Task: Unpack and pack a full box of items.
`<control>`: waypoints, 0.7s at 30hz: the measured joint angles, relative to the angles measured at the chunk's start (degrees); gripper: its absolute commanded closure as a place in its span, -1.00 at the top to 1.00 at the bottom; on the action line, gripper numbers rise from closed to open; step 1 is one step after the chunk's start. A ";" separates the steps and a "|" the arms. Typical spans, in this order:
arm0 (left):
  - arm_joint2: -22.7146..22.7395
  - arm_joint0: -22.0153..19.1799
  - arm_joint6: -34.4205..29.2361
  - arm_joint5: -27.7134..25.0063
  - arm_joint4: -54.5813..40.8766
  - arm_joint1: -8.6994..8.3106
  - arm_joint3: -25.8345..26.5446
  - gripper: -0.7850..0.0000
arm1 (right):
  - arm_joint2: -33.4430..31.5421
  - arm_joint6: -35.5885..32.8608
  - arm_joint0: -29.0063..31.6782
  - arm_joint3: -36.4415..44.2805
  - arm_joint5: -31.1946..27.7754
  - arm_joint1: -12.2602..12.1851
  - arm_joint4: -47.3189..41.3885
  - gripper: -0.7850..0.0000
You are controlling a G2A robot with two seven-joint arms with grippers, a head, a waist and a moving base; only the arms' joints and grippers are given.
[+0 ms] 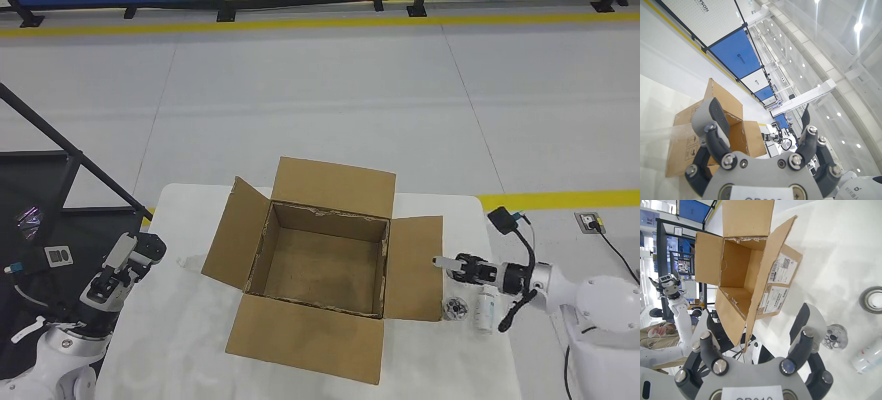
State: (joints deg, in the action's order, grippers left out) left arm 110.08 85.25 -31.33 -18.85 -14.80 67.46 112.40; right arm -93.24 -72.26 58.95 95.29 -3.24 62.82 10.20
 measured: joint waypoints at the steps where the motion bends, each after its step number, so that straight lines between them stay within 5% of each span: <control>1: 0.00 0.00 0.00 0.00 0.00 0.00 0.00 1.00 | 1.23 0.42 -0.45 -0.07 0.18 0.04 0.45 1.00; 21: 0.00 0.00 0.00 0.00 0.00 0.00 0.00 1.00 | 15.81 5.99 -8.51 -2.81 4.83 0.50 6.94 1.00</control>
State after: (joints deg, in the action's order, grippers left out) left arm 110.08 85.25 -31.33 -18.85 -14.80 67.46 112.40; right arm -77.43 -66.27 50.43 92.48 1.59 63.32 17.14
